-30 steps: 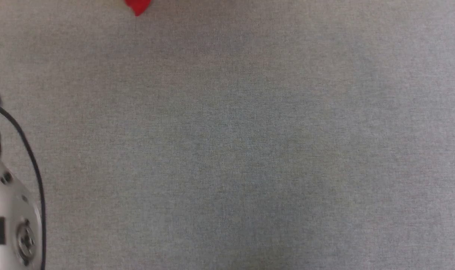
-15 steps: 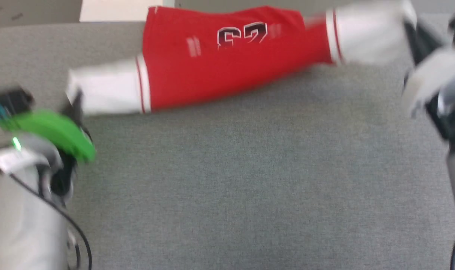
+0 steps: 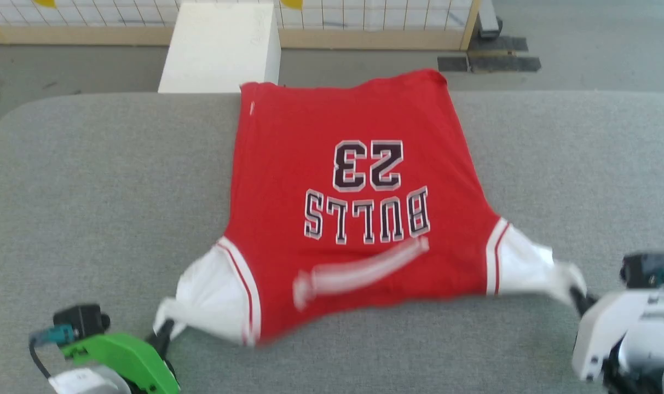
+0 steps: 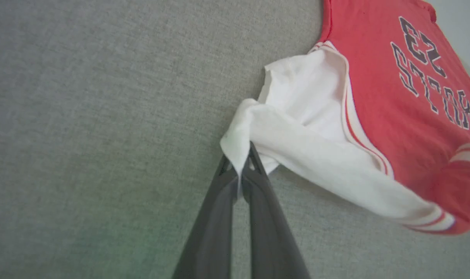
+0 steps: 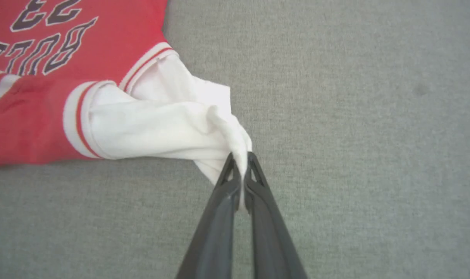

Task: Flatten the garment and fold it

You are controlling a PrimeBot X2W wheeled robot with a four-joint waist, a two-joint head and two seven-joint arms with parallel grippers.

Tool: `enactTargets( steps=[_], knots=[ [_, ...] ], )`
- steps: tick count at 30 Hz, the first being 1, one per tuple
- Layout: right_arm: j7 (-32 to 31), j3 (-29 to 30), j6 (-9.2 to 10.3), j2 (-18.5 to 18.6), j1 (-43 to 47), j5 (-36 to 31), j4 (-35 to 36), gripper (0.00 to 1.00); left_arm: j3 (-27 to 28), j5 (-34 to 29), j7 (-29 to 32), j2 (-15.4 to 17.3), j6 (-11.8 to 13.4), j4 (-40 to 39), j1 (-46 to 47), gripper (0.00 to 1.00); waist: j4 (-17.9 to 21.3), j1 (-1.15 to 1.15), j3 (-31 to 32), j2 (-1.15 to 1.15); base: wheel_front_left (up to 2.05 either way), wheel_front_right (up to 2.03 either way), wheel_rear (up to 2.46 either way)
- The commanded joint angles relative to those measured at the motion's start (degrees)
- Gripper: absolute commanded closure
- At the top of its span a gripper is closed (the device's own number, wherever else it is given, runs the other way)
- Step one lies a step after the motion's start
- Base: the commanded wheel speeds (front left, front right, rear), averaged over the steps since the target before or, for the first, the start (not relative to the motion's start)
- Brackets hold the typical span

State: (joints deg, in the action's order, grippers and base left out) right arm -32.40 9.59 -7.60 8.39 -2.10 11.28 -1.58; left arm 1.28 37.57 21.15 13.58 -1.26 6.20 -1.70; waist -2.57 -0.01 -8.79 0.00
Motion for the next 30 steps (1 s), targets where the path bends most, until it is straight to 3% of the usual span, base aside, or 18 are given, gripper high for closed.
enactTargets(
  steps=[1, 5, 10, 15, 17, 20, 30],
  knots=[
    [-1.49, 0.99, 0.11, -1.52, 2.12, -0.75, 1.40, 1.00, 0.24, 0.40, 0.49, -0.72, 0.98, -1.18, -2.21, 1.00, -0.30, 0.01, 1.35, 0.00, 0.00, 0.00, 0.00],
    [-6.98, 3.28, 0.11, -4.37, 8.11, -1.38, 3.98, 1.00, 0.04, 0.04, 1.26, -1.72, 3.22, -3.84, -6.88, 1.00, -0.09, 0.01, 2.12, 0.00, 0.00, 0.00, 0.00],
    [-12.02, 6.66, 0.11, -5.43, 13.78, -0.22, 4.41, 1.00, 0.92, 0.64, 0.60, -3.40, 5.38, -5.73, -11.48, 1.00, 0.22, 0.01, 3.20, 0.00, 0.00, 0.00, 0.00],
    [-11.61, 6.75, 0.11, -5.49, 16.57, 4.39, 1.23, 1.00, 1.28, 1.17, -0.49, -4.56, 5.99, -5.84, -13.84, 1.00, 0.29, 0.01, 3.87, 0.00, 0.00, 0.00, 0.00],
    [-9.40, 6.33, 0.11, -5.49, 16.40, 5.54, -0.70, 0.85, 1.02, 1.40, -1.05, -5.05, 5.68, -5.54, -13.94, 1.00, 0.17, 0.01, 4.01, 0.00, 0.00, 0.00, 0.00],
    [-5.79, 4.73, 0.11, -5.50, 15.90, 5.93, -2.71, 0.00, 0.57, 1.68, -1.74, -5.44, 4.97, -5.12, -13.47, 1.00, -0.18, 0.01, 4.21, 0.00, 0.00, 0.00, 0.00],
    [4.44, 5.18, 0.11, -5.50, 11.69, 4.39, 1.75, 0.00, -0.37, 1.08, -3.75, -5.49, 3.97, -4.05, -11.43, 1.00, -1.86, 0.01, 3.94, 0.00, 0.00, 0.00, 0.00]
  ],
)
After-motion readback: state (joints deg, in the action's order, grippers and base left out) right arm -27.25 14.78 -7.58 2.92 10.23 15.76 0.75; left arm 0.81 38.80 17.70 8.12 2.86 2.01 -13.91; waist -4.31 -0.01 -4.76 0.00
